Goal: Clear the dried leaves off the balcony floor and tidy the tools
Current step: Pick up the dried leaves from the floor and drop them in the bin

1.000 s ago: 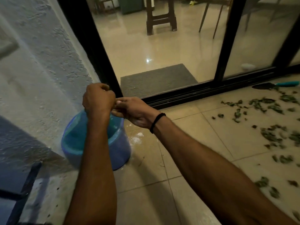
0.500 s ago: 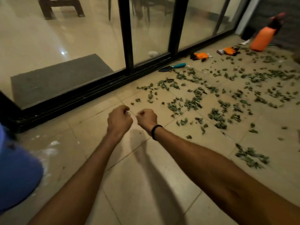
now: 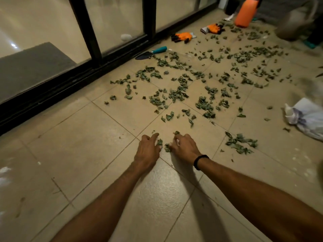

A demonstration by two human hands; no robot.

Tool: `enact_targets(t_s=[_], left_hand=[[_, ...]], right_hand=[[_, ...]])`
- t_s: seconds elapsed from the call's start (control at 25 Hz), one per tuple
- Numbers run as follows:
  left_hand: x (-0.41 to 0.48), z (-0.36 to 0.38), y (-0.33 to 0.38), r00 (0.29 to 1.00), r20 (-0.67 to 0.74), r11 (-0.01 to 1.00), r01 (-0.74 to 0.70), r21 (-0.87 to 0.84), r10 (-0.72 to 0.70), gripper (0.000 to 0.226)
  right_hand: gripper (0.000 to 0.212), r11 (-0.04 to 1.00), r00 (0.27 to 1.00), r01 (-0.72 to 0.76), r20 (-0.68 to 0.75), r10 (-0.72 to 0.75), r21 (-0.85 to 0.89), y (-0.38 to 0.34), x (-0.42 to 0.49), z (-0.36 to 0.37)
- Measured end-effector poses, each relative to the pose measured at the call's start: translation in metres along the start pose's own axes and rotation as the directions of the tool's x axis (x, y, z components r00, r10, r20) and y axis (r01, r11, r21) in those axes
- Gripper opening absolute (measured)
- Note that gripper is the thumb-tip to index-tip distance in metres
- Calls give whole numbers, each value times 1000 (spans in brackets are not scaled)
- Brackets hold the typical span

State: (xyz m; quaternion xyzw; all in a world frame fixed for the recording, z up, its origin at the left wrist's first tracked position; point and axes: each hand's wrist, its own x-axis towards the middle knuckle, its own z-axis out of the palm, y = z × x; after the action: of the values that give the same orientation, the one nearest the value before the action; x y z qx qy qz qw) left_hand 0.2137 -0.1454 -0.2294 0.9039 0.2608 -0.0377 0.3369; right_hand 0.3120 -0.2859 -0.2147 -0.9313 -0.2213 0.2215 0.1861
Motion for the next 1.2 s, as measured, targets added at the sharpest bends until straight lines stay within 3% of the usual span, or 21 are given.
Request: enact_targets(t_s=[0.08, 0.16, 0.2, 0.28, 0.36, 0.44, 0.56, 0.64, 0.68, 0.8, 0.96, 1.08, 1.2], left_hand=[[-1, 8, 1, 998, -9, 997, -53, 61, 54, 48], [0, 15, 0, 992, -49, 991, -112, 78, 116, 24], [0, 18, -2, 990, -77, 992, -115, 46, 119, 12], [0, 25, -4, 985, -139, 994, -106, -14, 103, 10], [1, 29, -4, 975, -212, 997, -75, -26, 68, 11], [2, 31, -1, 966, -257, 997, -51, -50, 37, 12], [3, 34, 3, 959, -283, 996, -53, -65, 33, 12], [5, 34, 8, 955, -295, 996, -61, -65, 39, 17], [6, 34, 9, 953, -300, 995, -65, -79, 38, 19], [18, 40, 17, 957, -288, 994, -66, -87, 39, 22], [23, 51, 30, 960, -280, 973, -81, -217, 17, 18], [23, 58, 48, 969, -201, 887, 37, -460, -145, 17], [24, 59, 71, 946, 26, 605, 229, -763, -325, 20]], right_hand=[[43, 994, 992, 113, 55, -113, 4, -4, -11, 7], [28, 979, 979, 201, 39, -199, -37, -12, -14, 15], [20, 973, 976, 220, 16, -219, -68, -16, -14, 20], [21, 971, 977, 205, -36, -210, -120, -25, -14, 30], [17, 989, 985, 126, -110, -133, -73, -32, -15, 37], [10, 994, 972, 14, -236, 13, 113, -36, -22, 41], [17, 875, 845, -130, -410, 345, 467, -31, -45, 38], [23, 822, 744, -174, -474, 471, 543, -13, -64, 37], [24, 809, 726, -196, -473, 499, 554, -3, -71, 37], [27, 812, 773, -258, -393, 499, 524, 20, -69, 41], [31, 879, 877, -157, -346, 334, 450, 10, -65, 53], [10, 923, 856, -119, -433, 283, 367, 8, -62, 58], [12, 874, 782, -160, -481, 396, 459, 24, -69, 41]])
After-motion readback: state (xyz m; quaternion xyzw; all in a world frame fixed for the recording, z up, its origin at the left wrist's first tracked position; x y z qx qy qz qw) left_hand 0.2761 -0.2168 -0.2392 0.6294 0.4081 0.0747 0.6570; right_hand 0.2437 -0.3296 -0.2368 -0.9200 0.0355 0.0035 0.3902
